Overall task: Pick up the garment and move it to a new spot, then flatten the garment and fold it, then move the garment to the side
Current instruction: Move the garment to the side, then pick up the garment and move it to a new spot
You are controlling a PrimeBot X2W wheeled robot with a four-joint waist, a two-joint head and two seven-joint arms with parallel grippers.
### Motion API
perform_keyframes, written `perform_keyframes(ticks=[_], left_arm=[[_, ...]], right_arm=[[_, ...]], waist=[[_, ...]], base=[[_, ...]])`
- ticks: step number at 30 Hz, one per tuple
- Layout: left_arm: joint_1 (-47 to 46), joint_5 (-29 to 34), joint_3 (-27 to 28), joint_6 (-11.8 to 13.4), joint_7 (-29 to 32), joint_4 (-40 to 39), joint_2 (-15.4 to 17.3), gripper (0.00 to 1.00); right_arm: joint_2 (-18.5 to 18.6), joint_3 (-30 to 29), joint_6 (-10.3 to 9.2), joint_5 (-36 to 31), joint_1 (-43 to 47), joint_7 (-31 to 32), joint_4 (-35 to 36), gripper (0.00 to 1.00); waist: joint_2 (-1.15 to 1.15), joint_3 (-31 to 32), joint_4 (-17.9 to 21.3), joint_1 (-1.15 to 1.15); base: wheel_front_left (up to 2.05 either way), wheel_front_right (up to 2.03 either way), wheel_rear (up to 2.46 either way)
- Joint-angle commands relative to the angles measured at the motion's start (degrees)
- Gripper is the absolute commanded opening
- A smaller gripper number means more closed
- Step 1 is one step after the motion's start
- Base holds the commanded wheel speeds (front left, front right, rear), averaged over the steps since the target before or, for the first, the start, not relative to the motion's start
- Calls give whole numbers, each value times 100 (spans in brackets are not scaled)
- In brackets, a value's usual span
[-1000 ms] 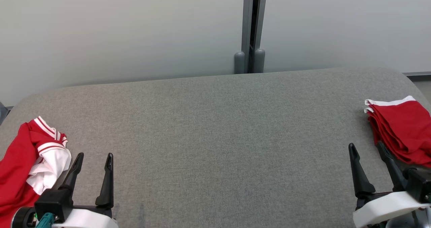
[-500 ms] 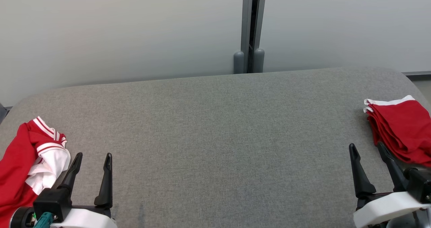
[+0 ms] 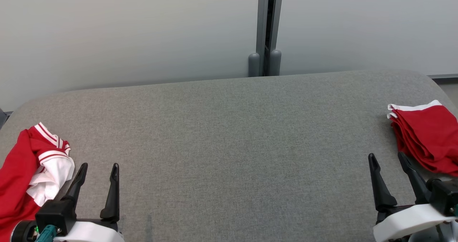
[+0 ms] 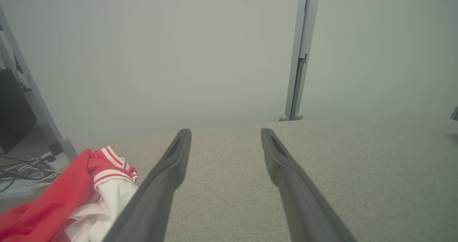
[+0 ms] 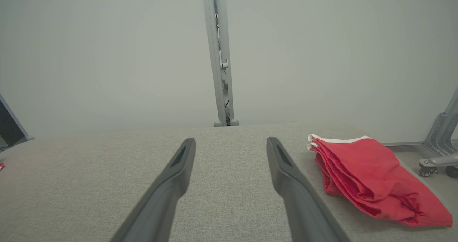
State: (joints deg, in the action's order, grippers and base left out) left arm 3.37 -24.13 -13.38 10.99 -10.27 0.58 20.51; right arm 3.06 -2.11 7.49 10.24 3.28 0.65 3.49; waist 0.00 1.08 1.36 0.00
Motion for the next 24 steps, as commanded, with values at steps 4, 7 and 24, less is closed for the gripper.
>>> perform_keyframes(ticks=[4, 7, 24], left_arm=[[0, -40, -2, 11, -12, 41, 23, 100], [-29, -57, -5, 7, -19, 67, 29, 100], [-120, -123, -32, -7, -28, 136, 76, 100]], right_arm=[[0, -5, 1, 24, 36, 0, 3, 100], [-1, 0, 1, 22, 22, 3, 4, 100], [-3, 20, 1, 82, 7, -62, -68, 100]], waist=[[0, -7, 2, 0], [0, -13, 4, 0], [0, 0, 4, 0]], base=[[0, 0, 0], [0, 0, 0], [0, 0, 0]])
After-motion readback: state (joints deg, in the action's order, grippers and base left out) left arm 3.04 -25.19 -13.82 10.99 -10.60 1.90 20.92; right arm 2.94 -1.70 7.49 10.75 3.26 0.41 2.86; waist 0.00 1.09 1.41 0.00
